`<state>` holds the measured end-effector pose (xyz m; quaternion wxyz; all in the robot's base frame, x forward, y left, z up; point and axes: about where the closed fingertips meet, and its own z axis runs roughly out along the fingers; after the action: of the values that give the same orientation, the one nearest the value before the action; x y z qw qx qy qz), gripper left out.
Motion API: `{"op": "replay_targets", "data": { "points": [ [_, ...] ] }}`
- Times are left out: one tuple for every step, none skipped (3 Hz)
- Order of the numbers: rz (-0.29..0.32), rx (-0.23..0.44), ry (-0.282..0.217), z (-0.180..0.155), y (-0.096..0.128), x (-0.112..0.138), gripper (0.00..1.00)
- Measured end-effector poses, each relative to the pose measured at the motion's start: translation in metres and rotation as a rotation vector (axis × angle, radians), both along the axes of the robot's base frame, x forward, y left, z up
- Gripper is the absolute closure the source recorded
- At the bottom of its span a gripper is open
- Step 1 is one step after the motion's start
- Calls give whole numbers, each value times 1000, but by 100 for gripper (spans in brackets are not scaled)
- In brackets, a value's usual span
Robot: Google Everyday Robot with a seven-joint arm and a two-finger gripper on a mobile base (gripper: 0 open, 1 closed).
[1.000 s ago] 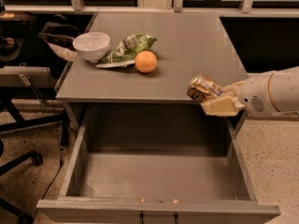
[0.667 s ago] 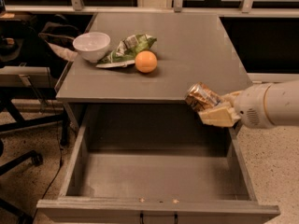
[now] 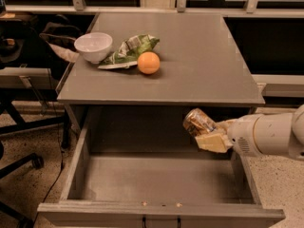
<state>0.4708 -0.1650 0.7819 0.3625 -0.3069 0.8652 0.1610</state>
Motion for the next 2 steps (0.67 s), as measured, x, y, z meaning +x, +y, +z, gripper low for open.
{"op": "replay_targets", "data": {
  "points": [
    [41,0,51,-33,8,-11,100],
    [69,-2,93,-58,14,-19,100]
  ]
}}
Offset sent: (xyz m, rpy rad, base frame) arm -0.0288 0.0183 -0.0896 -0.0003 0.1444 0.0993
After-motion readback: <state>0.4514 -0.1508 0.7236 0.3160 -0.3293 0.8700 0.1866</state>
